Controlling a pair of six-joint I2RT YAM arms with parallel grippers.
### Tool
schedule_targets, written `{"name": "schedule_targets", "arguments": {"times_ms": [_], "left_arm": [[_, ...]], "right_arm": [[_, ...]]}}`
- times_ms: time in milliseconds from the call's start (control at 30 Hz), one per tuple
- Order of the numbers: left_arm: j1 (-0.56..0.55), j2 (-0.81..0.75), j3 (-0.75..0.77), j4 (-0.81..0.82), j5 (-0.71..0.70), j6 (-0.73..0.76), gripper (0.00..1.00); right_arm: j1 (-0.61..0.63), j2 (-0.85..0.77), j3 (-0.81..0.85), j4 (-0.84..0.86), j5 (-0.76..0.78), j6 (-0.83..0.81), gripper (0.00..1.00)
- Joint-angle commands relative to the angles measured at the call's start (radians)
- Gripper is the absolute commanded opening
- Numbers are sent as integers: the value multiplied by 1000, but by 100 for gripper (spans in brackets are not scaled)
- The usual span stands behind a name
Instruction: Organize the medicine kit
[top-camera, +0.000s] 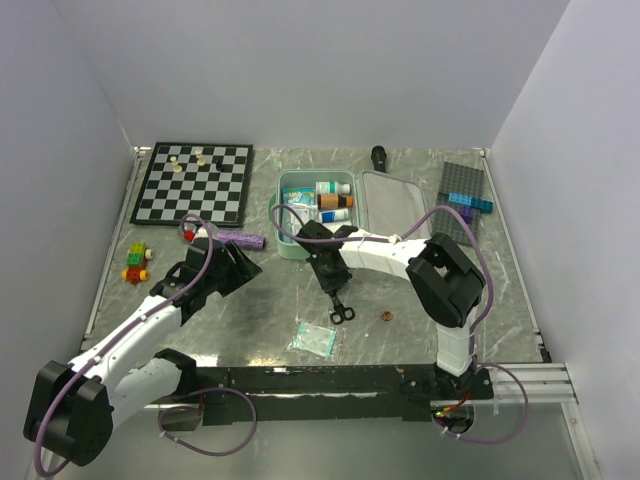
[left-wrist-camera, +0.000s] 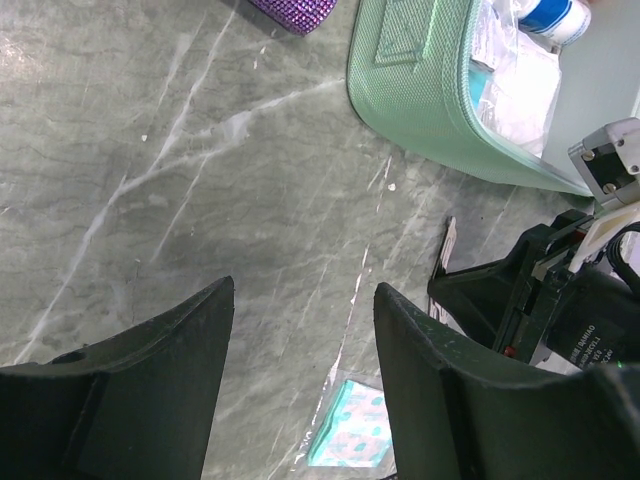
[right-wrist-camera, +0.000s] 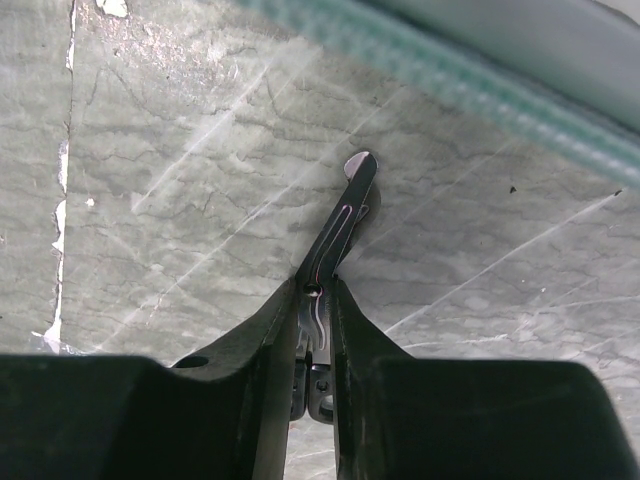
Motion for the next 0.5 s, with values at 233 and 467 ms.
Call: {"name": "schedule_targets", "arguments": {"times_ms": [233,467], "left_arm": [[4,-30,-13,14,8,7,63],[4,-31,-13,9,3,4,63]], "right_arm": [[11,-42,-19,10,27,24,8],[11,-91,-22,-4,18,21,7]]}}
